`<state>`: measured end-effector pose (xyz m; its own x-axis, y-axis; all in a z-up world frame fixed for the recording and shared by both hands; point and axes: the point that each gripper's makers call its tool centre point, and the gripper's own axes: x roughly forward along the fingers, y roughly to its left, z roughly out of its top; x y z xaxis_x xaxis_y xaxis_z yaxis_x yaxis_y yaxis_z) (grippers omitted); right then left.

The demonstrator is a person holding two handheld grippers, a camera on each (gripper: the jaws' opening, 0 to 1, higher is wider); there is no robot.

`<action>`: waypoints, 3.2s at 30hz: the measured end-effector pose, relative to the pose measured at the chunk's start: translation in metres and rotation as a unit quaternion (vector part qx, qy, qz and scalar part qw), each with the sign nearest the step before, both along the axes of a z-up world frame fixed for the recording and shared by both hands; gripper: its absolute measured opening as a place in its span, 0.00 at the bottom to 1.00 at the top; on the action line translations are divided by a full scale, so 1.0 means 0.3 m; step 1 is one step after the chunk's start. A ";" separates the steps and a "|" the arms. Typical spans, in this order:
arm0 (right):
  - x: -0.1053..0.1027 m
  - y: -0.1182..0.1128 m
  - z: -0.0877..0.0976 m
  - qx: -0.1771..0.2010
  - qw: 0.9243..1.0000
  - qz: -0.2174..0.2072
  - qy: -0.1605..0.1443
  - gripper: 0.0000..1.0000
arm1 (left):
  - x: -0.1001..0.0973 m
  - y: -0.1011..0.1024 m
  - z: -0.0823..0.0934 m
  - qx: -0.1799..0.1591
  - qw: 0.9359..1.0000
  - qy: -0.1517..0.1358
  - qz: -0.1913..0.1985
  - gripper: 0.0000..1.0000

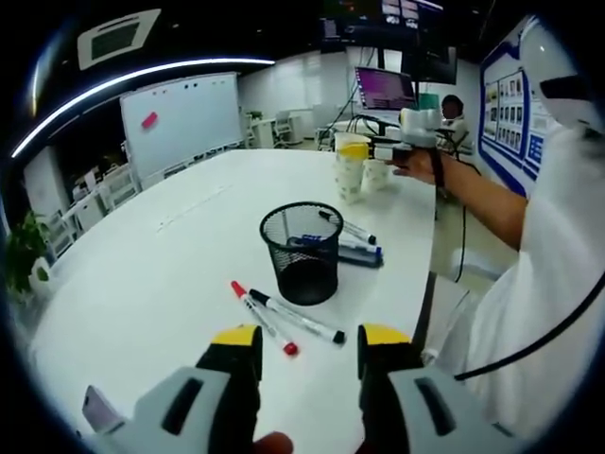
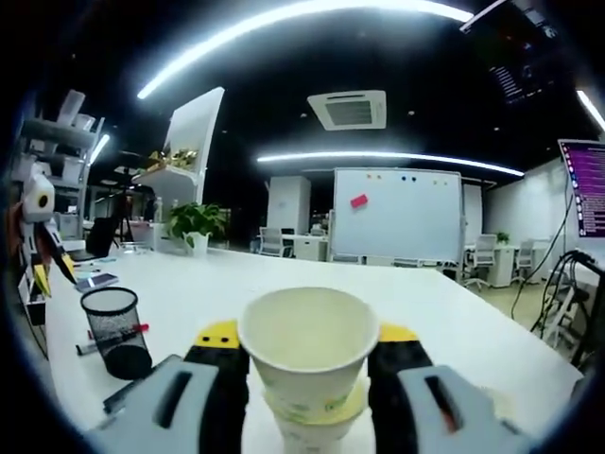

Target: Place the scattered laser pointers and whiteboard markers into the pen holder and stack the scattered paper cups together

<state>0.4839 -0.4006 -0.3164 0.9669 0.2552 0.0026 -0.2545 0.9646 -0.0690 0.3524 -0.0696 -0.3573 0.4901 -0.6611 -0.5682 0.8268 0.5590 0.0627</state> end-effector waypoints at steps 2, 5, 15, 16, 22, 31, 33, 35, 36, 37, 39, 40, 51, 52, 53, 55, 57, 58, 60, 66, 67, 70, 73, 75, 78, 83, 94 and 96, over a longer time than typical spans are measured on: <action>0.002 0.002 -0.002 -0.003 1.000 0.001 0.001 0.50 | 0.001 -0.001 0.000 -0.001 1.000 0.000 0.000 0.42; 0.005 0.003 -0.005 -0.010 1.000 0.001 0.004 0.50 | 0.000 -0.003 -0.002 -0.002 1.000 0.001 0.000 0.42; 0.014 -0.007 -0.028 -0.006 1.000 -0.003 0.014 0.50 | -0.003 -0.002 -0.003 0.002 1.000 0.002 0.000 0.42; 0.015 -0.007 -0.029 -0.007 1.000 -0.003 0.014 0.50 | -0.003 -0.001 -0.003 0.002 1.000 0.002 0.001 0.42; 0.021 0.000 -0.035 -0.006 1.000 0.001 0.015 0.50 | -0.003 -0.001 -0.002 0.002 1.000 0.002 0.002 0.42; 0.023 0.014 -0.047 -0.006 1.000 0.004 0.020 0.50 | -0.004 0.005 -0.010 0.002 1.000 0.005 0.004 0.42; 0.023 0.014 -0.054 -0.008 1.000 0.004 0.023 0.50 | -0.005 0.006 -0.013 0.002 1.000 0.006 0.004 0.42; 0.023 0.015 -0.061 -0.009 1.000 0.004 0.026 0.50 | -0.005 0.007 -0.016 0.002 1.000 0.007 0.004 0.42; 0.022 0.016 -0.064 -0.010 1.000 0.003 0.026 0.50 | -0.006 0.007 -0.016 0.001 1.000 0.007 0.004 0.42; 0.022 0.016 -0.065 -0.010 1.000 0.004 0.027 0.50 | -0.006 0.007 -0.016 0.001 1.000 0.007 0.003 0.42; 0.021 0.018 -0.067 -0.011 1.000 0.006 0.027 0.50 | -0.006 0.007 -0.016 0.000 1.000 0.007 0.003 0.42; 0.021 0.019 -0.068 -0.012 1.000 0.007 0.028 0.50 | -0.006 0.007 -0.017 0.000 1.000 0.007 0.003 0.42; 0.025 0.023 -0.086 -0.029 0.999 0.008 0.034 0.50 | -0.009 0.013 -0.019 -0.002 1.000 0.007 0.004 0.42; 0.025 0.024 -0.087 -0.030 0.999 0.009 0.034 0.50 | -0.009 0.014 -0.019 -0.002 1.000 0.007 0.004 0.42; 0.026 0.024 -0.089 -0.030 0.999 0.009 0.035 0.50 | -0.009 0.015 -0.018 -0.002 1.000 0.007 0.005 0.42; 0.027 0.025 -0.091 -0.032 0.999 0.010 0.035 0.50 | -0.010 0.017 -0.017 -0.003 1.000 0.006 0.005 0.42; 0.028 0.027 -0.095 -0.038 0.999 0.011 0.037 0.50 | -0.010 0.018 -0.017 -0.003 1.000 0.006 0.006 0.42; 0.028 0.028 -0.097 -0.041 0.998 0.010 0.038 0.50 | -0.010 0.019 -0.017 -0.003 1.000 0.006 0.006 0.42; 0.029 0.027 -0.100 -0.045 0.998 0.008 0.039 0.50 | -0.011 0.020 -0.016 -0.003 1.000 0.006 0.006 0.42; 0.029 0.028 -0.105 -0.050 0.998 0.008 0.042 0.50 | -0.007 0.027 -0.014 -0.003 1.000 0.005 0.008 0.42; 0.029 0.029 -0.107 -0.052 0.998 0.009 0.043 0.50 | -0.007 0.027 -0.014 -0.003 1.000 0.004 0.008 0.42; 0.028 0.030 -0.111 -0.054 0.998 0.009 0.045 0.50 | -0.008 0.025 -0.013 -0.004 1.000 0.004 0.007 0.42; 0.028 0.030 -0.112 -0.052 0.998 0.009 0.046 0.51 | -0.005 0.027 -0.009 -0.006 1.000 0.003 0.009 0.42; 0.029 0.029 -0.113 -0.052 0.998 0.009 0.047 0.51 | -0.003 0.029 -0.008 -0.006 1.000 0.003 0.011 0.42; 0.030 0.025 -0.113 -0.054 0.997 0.005 0.047 0.51 | -0.006 0.029 -0.009 -0.005 1.000 0.003 0.009 0.42; 0.032 0.025 -0.114 -0.052 0.997 0.008 0.049 0.51 | -0.005 0.033 -0.004 -0.008 1.000 0.001 0.012 0.42; 0.037 0.024 -0.119 -0.047 0.997 0.009 0.053 0.55 | -0.004 0.038 -0.007 -0.007 1.000 0.002 0.015 0.42; 0.037 0.020 -0.115 -0.050 0.998 0.007 0.049 0.55 | -0.005 0.038 -0.006 -0.007 1.000 0.001 0.015 0.42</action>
